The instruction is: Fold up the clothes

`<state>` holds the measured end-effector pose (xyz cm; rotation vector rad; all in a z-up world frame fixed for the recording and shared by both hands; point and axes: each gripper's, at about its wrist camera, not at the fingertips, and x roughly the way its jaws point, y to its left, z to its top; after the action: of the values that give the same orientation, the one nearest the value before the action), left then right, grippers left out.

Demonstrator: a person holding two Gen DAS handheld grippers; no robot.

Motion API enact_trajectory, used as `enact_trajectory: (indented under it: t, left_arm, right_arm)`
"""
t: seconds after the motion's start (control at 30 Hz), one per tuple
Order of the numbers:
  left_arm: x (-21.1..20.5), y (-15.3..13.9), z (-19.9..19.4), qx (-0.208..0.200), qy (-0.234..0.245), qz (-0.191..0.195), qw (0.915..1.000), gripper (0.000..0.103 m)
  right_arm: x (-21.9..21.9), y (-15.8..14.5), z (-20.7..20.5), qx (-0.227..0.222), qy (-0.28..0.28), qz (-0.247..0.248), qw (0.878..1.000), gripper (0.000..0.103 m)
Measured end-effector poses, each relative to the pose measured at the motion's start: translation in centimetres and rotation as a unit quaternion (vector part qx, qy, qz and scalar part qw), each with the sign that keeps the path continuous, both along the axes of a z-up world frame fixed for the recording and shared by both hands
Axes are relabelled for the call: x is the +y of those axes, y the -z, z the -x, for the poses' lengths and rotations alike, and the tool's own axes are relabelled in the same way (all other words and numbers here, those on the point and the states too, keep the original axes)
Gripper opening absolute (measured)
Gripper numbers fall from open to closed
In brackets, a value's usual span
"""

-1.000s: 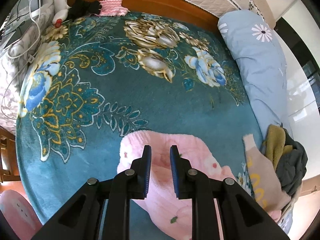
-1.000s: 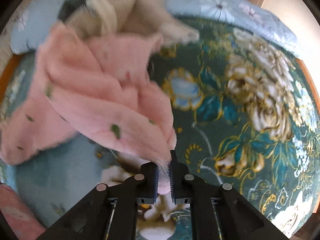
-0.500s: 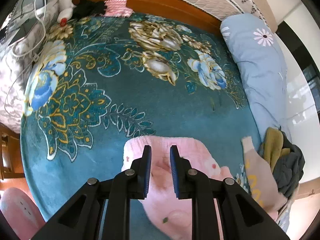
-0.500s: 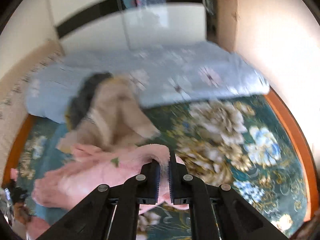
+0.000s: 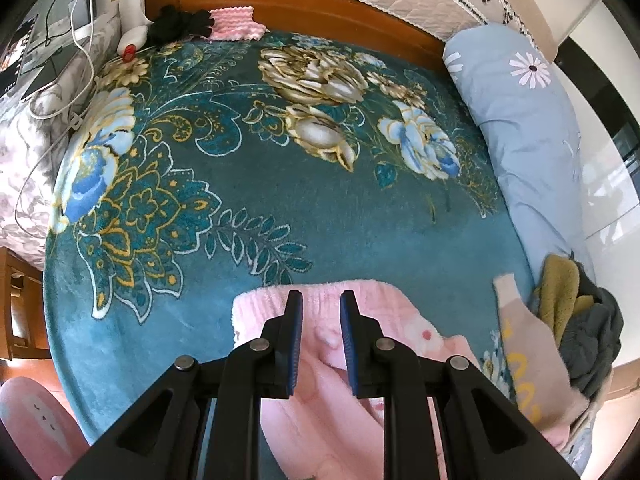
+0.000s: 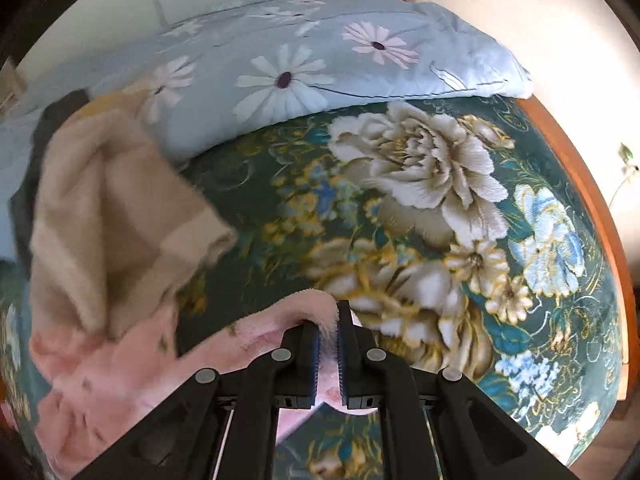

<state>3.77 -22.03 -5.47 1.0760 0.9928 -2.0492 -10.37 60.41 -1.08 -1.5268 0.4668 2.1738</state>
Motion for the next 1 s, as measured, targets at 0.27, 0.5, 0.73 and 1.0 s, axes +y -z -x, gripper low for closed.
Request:
enact_trajectory:
  t: [0.27, 0.5, 0.73, 1.0]
  left_arm:
    - [0.2, 0.5, 0.6, -0.017, 0.003, 0.006, 0.9998, 0.020]
    - [0.3, 0.9, 0.7, -0.014, -0.005, -0.007, 0.9999, 0.024]
    - [0.0, 0.8, 0.1, -0.001, -0.014, -0.021, 0.9997, 0.027]
    - [-1.0, 1.6, -1.1, 0.025, -0.042, -0.073, 0.9962, 0.039]
  right_arm:
    - [-0.2, 1.1, 1.4, 0.032, -0.044, -0.019, 0.998, 0.054]
    - [5.0, 3.5, -3.9, 0.074, 0.051, 0.056, 0.994, 0.060]
    - [6.5, 11.8, -8.0, 0.074, 0.173, 0.199, 0.962, 0.059]
    - [4.7, 10.7, -6.9, 0.108, 0.173, 0.230, 0.952, 0.004]
